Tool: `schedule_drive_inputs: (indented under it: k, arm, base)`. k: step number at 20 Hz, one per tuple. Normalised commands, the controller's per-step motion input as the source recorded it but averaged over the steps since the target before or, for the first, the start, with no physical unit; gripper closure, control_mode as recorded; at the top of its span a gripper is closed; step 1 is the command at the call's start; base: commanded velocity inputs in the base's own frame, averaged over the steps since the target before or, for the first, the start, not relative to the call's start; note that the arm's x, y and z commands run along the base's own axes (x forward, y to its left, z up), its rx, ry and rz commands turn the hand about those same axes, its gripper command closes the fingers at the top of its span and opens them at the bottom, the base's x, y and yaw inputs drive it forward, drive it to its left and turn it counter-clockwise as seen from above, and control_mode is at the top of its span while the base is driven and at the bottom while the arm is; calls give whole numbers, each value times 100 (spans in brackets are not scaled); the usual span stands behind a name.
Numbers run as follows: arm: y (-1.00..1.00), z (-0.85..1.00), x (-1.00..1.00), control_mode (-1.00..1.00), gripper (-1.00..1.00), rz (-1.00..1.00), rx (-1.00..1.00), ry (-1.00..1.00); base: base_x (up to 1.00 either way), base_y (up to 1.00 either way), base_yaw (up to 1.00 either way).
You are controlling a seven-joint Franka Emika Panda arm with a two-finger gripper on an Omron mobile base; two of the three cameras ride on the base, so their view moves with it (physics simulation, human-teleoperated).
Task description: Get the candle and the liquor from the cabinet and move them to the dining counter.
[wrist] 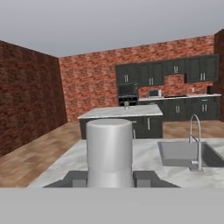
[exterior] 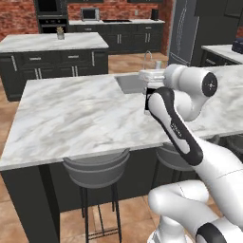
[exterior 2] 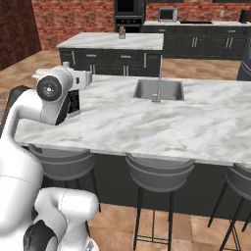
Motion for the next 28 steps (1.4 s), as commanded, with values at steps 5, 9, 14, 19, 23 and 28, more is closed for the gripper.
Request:
schedule_drive_inputs:
  k: [5,9,14,19,23,28]
  arm:
    - [-19,-54,86,-100,100,0,0,-2]
    - [-42,-30,75,-100,100,0,0,0]
    - [-40,-39,76,-100,100,0,0,0]
    - [-34,-24,56,-100,100,0,0,3]
    - [-3,-17,27,-100,100,0,-6,8]
    - [0,-38,34,-100,100,0,-8,0]
  base:
    - [0,0,0]
    - [0,0,0]
    - [0,0,0]
    - [0,0,0]
    - [0,0,0]
    - [0,0,0]
